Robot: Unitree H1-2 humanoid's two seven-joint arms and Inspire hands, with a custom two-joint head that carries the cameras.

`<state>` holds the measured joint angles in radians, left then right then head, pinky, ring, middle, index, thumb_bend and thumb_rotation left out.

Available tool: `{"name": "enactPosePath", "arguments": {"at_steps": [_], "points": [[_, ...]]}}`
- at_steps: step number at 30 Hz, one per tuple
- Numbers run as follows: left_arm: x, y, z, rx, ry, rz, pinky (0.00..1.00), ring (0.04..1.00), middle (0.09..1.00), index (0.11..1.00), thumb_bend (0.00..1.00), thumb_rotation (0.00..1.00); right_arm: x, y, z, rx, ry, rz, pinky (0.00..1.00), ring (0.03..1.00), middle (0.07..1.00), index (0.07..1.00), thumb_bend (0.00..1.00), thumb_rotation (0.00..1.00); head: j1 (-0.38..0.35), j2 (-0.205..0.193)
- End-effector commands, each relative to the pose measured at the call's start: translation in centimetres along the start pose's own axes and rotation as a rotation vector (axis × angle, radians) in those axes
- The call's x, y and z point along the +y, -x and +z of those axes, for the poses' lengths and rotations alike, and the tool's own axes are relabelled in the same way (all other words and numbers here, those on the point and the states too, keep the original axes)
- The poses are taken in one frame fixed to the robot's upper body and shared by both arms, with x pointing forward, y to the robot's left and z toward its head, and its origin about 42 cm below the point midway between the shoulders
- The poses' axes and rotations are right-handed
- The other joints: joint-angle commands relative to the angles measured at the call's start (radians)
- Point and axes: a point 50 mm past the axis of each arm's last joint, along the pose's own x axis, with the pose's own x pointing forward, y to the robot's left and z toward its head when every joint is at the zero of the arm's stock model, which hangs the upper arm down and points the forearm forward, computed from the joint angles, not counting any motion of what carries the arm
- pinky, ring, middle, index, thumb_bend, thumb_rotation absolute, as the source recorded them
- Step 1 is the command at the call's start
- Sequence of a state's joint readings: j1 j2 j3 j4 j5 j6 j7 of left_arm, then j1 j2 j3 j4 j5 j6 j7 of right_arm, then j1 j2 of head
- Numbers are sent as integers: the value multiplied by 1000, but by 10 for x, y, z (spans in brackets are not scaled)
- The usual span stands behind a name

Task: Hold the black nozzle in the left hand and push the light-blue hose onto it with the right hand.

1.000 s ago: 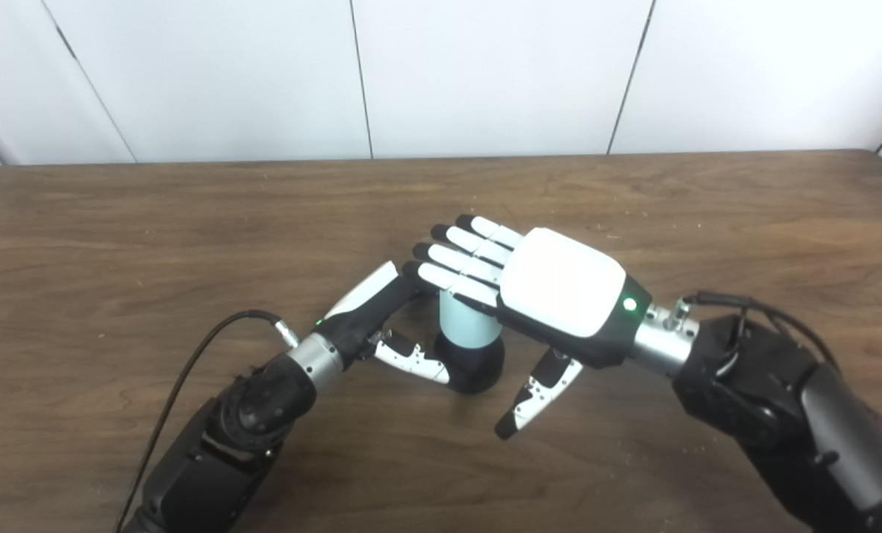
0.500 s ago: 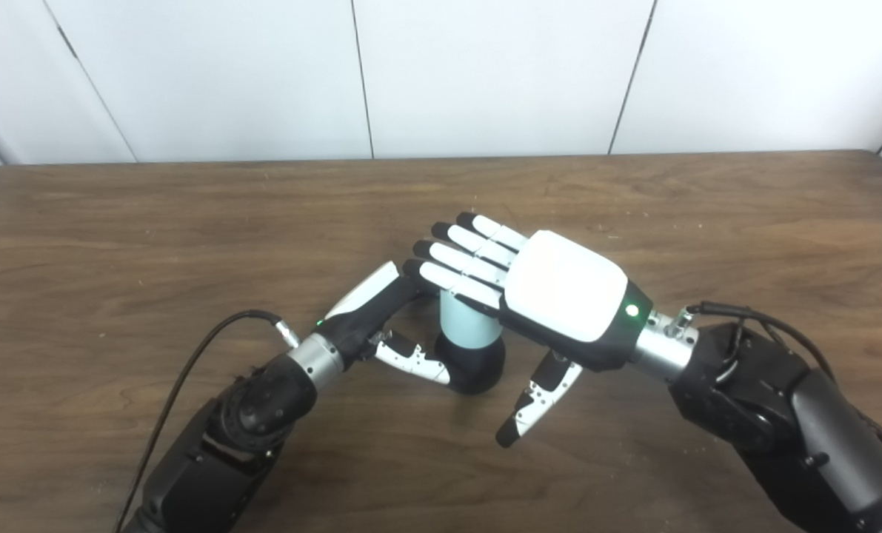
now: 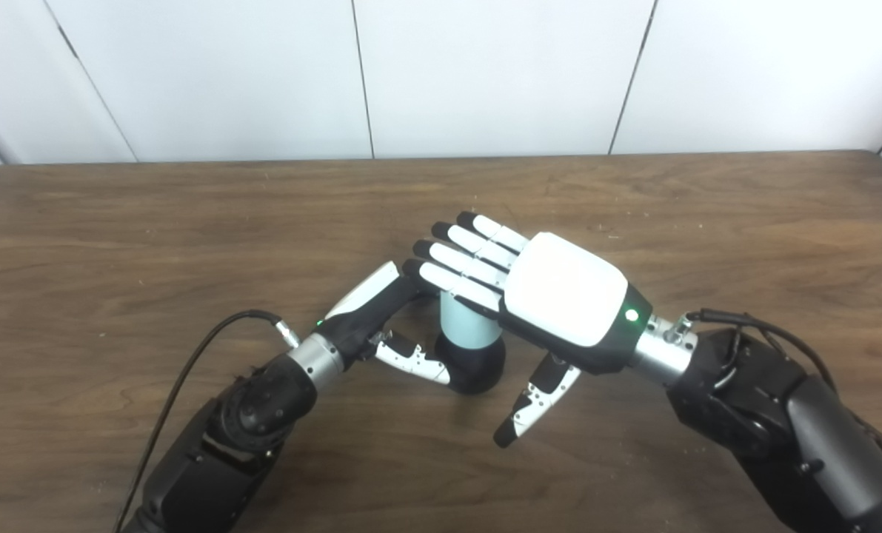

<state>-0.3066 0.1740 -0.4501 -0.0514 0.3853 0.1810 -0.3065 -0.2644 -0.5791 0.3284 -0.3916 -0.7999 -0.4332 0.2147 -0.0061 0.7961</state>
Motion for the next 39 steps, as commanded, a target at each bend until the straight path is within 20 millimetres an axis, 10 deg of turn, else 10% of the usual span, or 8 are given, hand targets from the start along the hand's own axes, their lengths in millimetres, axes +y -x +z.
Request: {"name": "enactPosePath", "arguments": {"at_steps": [1,39], "points": [[-1,4,-17,83,-45,-27,892,740,630,483,513,79,-5,0,2,-41,24,-20,1000,1000,1000,1000,923,655,0,0],[3,4,-15,87,-32,-35,898,732,616,483,513,81,-24,-9,-7,76,-115,-373,1000,1000,1000,1000,1000,573,4,4]]}}
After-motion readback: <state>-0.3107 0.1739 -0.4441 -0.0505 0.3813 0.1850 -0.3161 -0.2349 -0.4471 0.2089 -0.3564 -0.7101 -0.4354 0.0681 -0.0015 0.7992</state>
